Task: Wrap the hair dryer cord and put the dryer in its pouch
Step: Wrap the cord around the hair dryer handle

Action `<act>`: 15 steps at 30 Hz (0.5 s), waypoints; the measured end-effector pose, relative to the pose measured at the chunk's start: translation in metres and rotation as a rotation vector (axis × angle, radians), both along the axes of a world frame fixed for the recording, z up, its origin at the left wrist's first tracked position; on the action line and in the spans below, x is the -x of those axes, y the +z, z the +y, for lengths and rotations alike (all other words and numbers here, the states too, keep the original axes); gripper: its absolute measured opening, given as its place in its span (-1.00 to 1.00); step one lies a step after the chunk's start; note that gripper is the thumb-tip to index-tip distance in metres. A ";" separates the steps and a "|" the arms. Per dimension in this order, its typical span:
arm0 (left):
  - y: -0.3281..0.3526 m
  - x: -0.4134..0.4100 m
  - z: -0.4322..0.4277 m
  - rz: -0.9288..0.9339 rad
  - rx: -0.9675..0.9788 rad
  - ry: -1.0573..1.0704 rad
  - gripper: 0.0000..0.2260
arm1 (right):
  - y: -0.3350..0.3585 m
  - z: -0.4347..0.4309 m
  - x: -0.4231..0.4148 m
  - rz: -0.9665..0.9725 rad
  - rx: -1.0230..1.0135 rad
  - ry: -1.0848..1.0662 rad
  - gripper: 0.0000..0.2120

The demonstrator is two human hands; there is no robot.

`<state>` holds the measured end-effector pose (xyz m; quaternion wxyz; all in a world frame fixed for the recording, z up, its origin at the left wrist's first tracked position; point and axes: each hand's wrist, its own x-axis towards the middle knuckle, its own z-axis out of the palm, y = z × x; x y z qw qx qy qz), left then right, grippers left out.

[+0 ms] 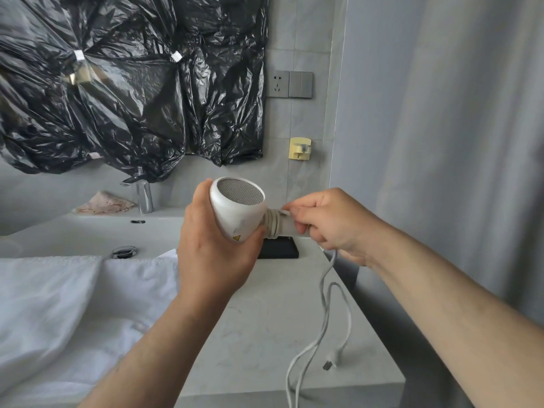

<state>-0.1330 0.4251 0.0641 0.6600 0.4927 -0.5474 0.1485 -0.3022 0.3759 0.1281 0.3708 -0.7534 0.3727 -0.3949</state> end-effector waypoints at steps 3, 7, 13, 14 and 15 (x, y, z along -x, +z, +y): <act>0.000 0.000 0.001 0.043 0.035 -0.035 -0.41 | -0.006 0.008 -0.003 -0.124 -0.093 0.066 -0.85; -0.001 0.002 0.002 0.232 0.045 -0.094 -0.34 | -0.019 0.013 -0.012 -0.193 -0.015 0.066 -0.76; 0.004 0.003 -0.003 0.549 0.051 -0.169 -0.43 | -0.034 0.023 -0.028 -0.445 -0.007 0.079 -0.82; 0.003 0.003 -0.004 0.573 0.047 -0.184 -0.43 | -0.036 0.024 -0.029 -0.484 -0.024 0.078 -0.82; 0.003 0.002 -0.004 0.591 0.043 -0.197 -0.45 | -0.038 0.024 -0.029 -0.525 -0.057 0.088 -0.82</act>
